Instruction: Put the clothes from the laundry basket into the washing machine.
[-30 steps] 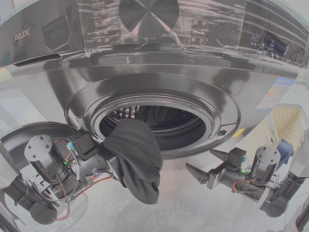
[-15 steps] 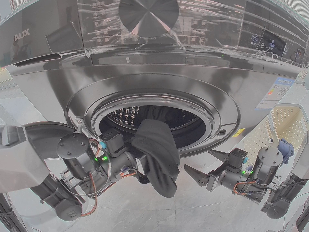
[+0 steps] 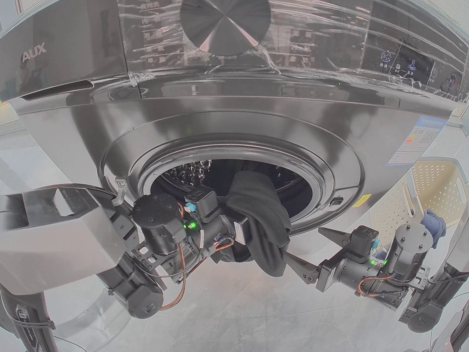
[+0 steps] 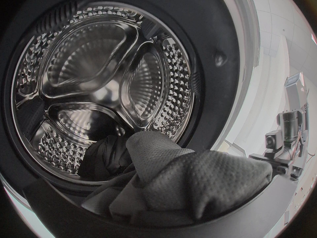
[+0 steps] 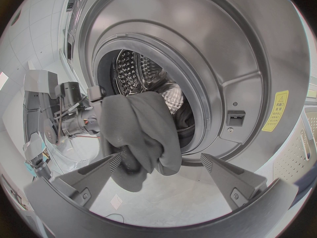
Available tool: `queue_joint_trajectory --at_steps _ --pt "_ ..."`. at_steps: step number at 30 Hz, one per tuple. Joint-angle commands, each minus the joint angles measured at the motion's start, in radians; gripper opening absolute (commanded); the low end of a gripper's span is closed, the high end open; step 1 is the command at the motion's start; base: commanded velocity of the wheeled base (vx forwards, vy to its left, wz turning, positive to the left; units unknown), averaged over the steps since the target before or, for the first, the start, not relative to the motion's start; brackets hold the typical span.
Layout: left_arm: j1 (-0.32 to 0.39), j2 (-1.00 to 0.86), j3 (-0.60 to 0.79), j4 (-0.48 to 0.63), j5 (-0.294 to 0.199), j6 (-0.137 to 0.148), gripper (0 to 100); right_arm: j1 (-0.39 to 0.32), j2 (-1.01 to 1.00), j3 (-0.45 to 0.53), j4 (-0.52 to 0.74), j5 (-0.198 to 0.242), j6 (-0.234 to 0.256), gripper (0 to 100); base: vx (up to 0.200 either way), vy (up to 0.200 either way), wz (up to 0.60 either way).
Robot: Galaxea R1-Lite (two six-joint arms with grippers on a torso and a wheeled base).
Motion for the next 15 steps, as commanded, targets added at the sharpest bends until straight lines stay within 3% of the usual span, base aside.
queue_joint_trajectory --at_steps 1,7,11,15 --pt "0.004 0.109 -0.067 -0.001 0.001 0.001 0 0.022 -0.002 -0.005 0.000 -0.002 0.001 100 0.000 0.000 0.00" --pt "0.021 0.146 -0.212 0.091 0.006 0.001 0 0.017 0.005 -0.001 -0.002 0.002 0.001 100 0.000 0.000 0.00" --pt "0.033 0.186 -0.313 0.134 0.041 0.002 0 0.028 0.005 -0.001 0.000 -0.002 0.002 100 0.000 0.000 0.00" --pt "0.078 0.217 -0.394 0.213 0.050 0.004 0 0.025 0.001 -0.003 0.000 0.000 0.001 100 0.000 0.000 0.00"
